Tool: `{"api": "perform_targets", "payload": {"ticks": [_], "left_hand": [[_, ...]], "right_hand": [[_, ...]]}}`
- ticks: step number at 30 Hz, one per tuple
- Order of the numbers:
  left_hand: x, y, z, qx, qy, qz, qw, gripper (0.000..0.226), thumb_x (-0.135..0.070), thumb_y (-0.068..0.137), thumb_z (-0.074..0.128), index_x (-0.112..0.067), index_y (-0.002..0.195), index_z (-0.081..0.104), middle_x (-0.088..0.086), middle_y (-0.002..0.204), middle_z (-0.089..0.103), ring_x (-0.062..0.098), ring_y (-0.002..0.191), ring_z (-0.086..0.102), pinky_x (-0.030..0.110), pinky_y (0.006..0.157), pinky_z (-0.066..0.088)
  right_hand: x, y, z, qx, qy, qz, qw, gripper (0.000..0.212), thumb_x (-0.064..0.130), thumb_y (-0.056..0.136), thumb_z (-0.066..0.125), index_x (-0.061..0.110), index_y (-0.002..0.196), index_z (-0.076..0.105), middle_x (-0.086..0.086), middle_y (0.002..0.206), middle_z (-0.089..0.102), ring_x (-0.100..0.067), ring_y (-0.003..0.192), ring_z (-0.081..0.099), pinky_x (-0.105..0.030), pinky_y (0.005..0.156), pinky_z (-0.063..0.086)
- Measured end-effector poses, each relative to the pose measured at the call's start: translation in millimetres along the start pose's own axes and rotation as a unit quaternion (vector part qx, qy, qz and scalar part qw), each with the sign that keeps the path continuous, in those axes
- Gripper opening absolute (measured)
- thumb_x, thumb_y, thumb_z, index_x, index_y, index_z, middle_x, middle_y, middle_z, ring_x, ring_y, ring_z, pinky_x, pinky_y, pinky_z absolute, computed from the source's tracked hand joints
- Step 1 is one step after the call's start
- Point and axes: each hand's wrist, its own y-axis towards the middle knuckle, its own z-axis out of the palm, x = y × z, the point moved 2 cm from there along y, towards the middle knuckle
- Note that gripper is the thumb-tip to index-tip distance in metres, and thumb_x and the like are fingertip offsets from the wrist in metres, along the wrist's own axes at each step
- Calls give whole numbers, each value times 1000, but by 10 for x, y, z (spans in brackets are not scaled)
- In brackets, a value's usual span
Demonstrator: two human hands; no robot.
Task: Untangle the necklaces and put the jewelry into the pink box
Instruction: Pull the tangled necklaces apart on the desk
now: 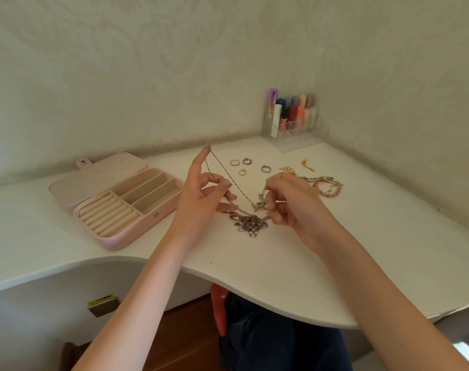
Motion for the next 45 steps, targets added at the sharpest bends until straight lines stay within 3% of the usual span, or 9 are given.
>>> {"api": "perform_targets", "payload": {"ticks": [7,11,15,20,24,26,32,40,45], "left_hand": [[-294,108,-43,0,56,69,996,73,-12,87,66,-36,145,28,-3,79,65,18,62,69,30,76,57],[-528,150,67,48,49,92,993,72,-9,87,65,-34,145,29,2,81,65,19,60,66,31,67,57],[-634,197,217,78,61,87,991,73,-10,86,67,-39,143,31,2,82,66,27,65,69,36,63,58],[-731,283,218,45,40,87,994,71,-12,86,67,-31,143,31,6,83,67,24,64,70,30,59,56],[-788,376,156,15,27,88,996,71,-9,86,66,-29,144,30,-3,77,67,23,62,70,34,63,58],[-818,406,140,6,21,91,996,72,-7,87,65,-30,144,29,-4,75,67,22,60,70,32,61,57],[-882,442,146,-6,13,102,995,73,-6,88,64,-30,146,25,7,84,65,25,65,70,30,62,57],[-890,472,132,-12,14,105,994,72,-8,88,63,-29,146,25,7,84,65,30,68,70,29,63,55],[-925,399,200,14,27,101,994,72,-7,87,64,-27,146,27,5,80,65,21,60,69,27,59,56]], "right_hand": [[-39,1,45,-37,-189,-159,968,12,21,88,63,11,82,62,-4,68,66,-12,56,59,-16,46,39],[-37,80,114,-15,-200,-217,955,12,21,89,64,11,83,66,-1,78,69,-10,73,63,-19,64,47],[-67,113,225,61,-197,-186,961,22,23,98,50,10,95,68,9,92,72,-1,86,66,-17,75,48],[-22,18,85,96,-113,-124,981,53,42,101,28,10,100,70,2,101,73,-13,94,69,-27,84,53],[-39,-17,64,78,-146,-143,976,17,26,91,61,15,91,73,-3,92,73,-18,86,69,-30,80,54],[-55,-4,48,59,-139,-151,977,11,20,90,63,16,90,73,-4,85,72,-15,79,67,-27,73,55],[-27,12,-4,52,-20,-130,990,20,19,99,46,11,91,62,-6,84,70,-22,75,67,-29,66,56],[-72,44,-15,42,-88,-113,989,25,35,96,50,14,100,64,0,76,65,-16,60,63,-23,61,51],[-40,63,60,62,-163,-131,976,26,43,91,56,18,91,64,-5,62,60,-14,48,53,-19,54,43]]}}
